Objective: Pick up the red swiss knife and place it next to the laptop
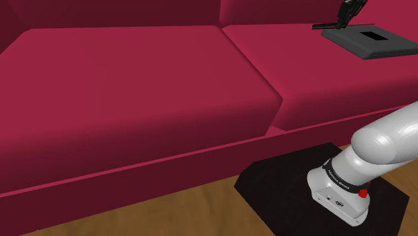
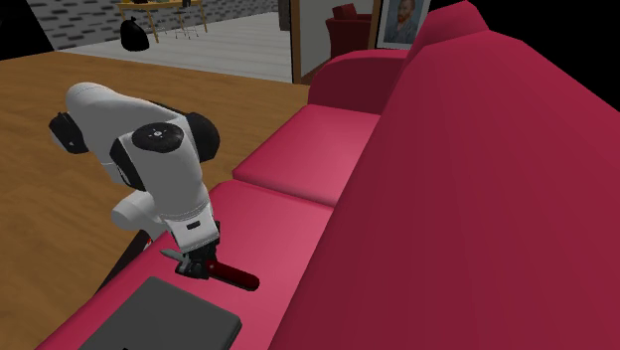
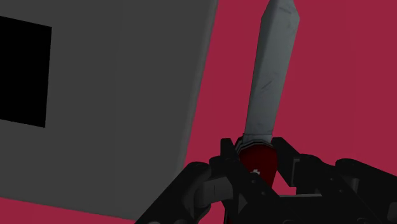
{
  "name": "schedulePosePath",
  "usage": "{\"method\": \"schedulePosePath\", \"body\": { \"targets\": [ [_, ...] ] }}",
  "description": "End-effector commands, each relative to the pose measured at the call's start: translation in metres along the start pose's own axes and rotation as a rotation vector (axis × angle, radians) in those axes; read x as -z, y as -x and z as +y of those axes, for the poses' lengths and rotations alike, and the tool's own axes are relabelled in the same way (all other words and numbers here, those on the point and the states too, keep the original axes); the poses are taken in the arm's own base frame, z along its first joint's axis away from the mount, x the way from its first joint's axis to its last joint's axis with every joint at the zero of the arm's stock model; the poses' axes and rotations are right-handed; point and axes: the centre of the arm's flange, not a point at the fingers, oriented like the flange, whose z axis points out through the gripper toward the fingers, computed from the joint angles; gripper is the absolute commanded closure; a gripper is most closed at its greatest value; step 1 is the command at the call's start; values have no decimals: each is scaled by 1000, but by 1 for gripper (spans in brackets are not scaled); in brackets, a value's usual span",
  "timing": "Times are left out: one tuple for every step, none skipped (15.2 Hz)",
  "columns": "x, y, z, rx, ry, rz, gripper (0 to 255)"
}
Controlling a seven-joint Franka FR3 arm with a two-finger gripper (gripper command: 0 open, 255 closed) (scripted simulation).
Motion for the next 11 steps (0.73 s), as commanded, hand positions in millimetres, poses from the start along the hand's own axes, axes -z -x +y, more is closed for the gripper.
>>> {"method": "schedulePosePath", "body": {
  "targets": [
    [-11, 0, 0, 0, 0, 1, 255],
    [-16, 0, 0, 0, 0, 1, 255],
    [-21, 0, 0, 0, 0, 1, 255],
    [-26, 0, 0, 0, 0, 1, 255],
    [-32, 0, 0, 0, 0, 1, 255],
    [-37, 0, -1, 0, 0, 1, 255],
    [-42, -1, -1, 0, 0, 1, 255],
    [-48, -1, -1, 0, 0, 1, 255],
    [-53, -1, -1, 0, 0, 1, 255],
    [-58, -1, -1, 0, 0, 1, 255],
    [-61, -1, -1, 0, 0, 1, 255]
  ]
}}
